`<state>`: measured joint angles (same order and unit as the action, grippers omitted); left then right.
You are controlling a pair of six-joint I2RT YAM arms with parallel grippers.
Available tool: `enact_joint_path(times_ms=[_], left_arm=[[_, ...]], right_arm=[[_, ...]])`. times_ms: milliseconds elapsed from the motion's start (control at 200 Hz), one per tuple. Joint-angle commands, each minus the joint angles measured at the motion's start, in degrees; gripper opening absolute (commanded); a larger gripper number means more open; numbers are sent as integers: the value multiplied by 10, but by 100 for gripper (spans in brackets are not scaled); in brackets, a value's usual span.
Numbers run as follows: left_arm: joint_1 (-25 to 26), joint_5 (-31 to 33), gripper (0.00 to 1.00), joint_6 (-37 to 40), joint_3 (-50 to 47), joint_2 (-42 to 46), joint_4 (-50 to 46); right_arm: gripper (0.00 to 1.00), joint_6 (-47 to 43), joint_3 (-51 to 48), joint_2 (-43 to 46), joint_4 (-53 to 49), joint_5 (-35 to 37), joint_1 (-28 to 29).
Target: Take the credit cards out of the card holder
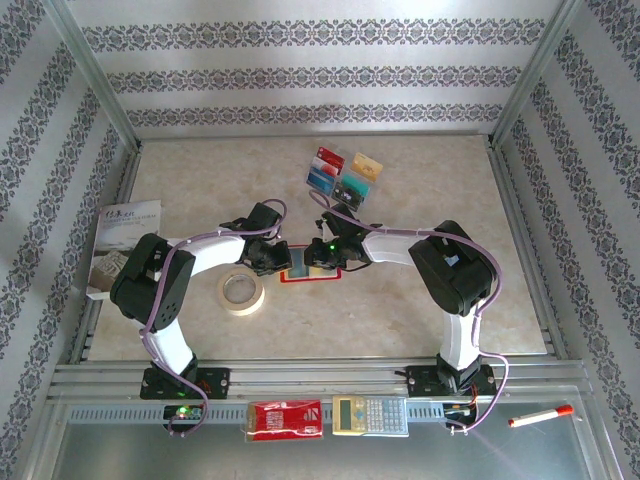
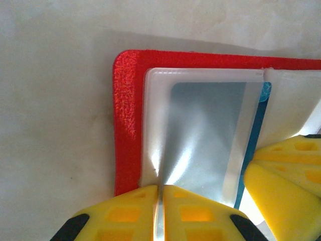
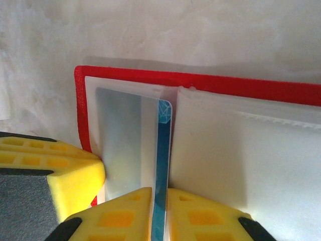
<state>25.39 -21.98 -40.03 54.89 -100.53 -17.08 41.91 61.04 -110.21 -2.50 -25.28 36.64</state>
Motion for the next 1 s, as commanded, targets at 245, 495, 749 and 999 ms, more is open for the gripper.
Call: enact_joint_path(times_ms=[245, 495, 749, 999], left_arm=[[-7, 28, 14, 13, -13, -13, -22], [-7, 30, 14, 15, -10, -11, -27], [-8, 49, 16, 25, 5, 33, -52], [-6, 19, 18, 24, 15, 70, -28]], right_arm=[[18, -12, 23, -32, -39, 20, 12], [8, -6, 7, -19, -11, -6, 1], [0, -13, -18, 14, -1, -5, -25], [0, -21, -29, 28, -9, -9, -35]])
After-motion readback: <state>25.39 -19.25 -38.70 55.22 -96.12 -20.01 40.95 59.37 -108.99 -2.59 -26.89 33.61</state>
